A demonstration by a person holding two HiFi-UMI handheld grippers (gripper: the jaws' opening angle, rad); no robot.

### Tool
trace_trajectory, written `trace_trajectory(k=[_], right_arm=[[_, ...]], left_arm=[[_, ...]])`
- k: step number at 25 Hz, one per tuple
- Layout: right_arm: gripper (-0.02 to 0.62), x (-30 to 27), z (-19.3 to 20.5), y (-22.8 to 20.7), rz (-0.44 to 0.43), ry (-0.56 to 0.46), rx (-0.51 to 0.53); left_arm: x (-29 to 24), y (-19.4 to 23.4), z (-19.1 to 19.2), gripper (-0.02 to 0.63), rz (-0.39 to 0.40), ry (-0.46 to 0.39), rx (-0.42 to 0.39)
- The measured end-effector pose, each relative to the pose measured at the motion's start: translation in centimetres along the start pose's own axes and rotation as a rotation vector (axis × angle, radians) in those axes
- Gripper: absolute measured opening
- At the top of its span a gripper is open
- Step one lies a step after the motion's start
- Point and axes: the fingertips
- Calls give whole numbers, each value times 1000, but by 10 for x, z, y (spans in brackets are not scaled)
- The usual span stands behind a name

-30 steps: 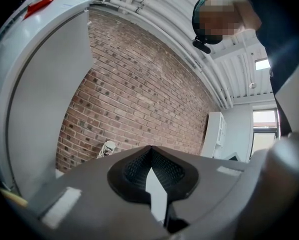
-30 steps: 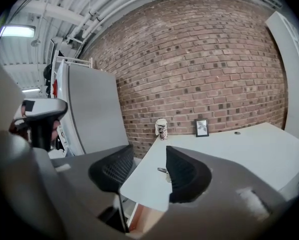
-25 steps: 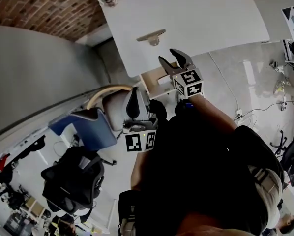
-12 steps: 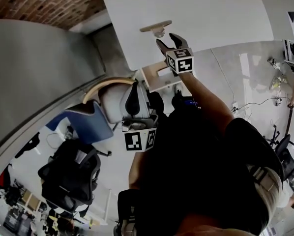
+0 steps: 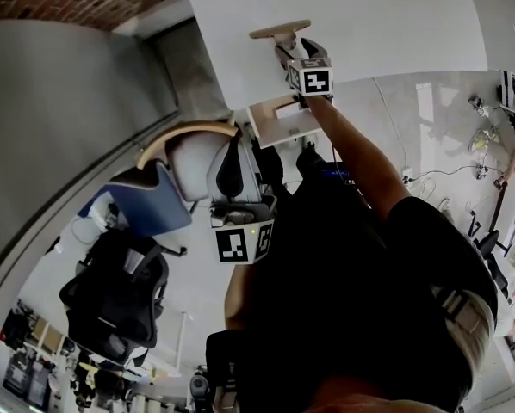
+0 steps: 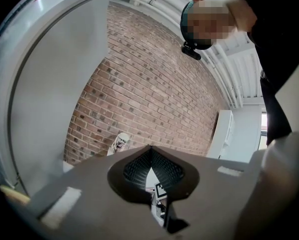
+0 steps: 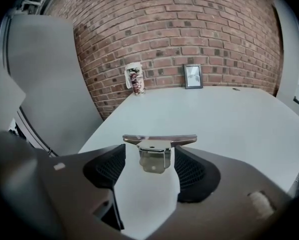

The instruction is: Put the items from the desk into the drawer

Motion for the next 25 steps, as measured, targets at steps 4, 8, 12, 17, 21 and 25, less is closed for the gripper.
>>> trace_trajectory(k=[4,8,12,17,21,25], right_arm=[[327,-21,-1,-3,11,30,-2],[333,-36,-4,-3,31,44,1],[336,-46,-6,-4,51,54,-1],[334,-51,-4,-11,77,61,6],[328,-52,-4,-12,83,58,16],[305,-52,-6,-12,81,52,12]], left_arm=[[0,8,3,8,-17,10,8],[1,14,5,8,-28,15,10],[1,21,5,8,-39,17,18],[2,23,6,8,-46,20,19],[2,24,7,8,-48,21,18],[0,24,8,8,-50,26,13]])
Point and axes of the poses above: the fingertips, and each gripper's own axes: x backward along the fingers, y to its left, z out of its underside, and after that the axes turned 5 degrees about y, right-handed
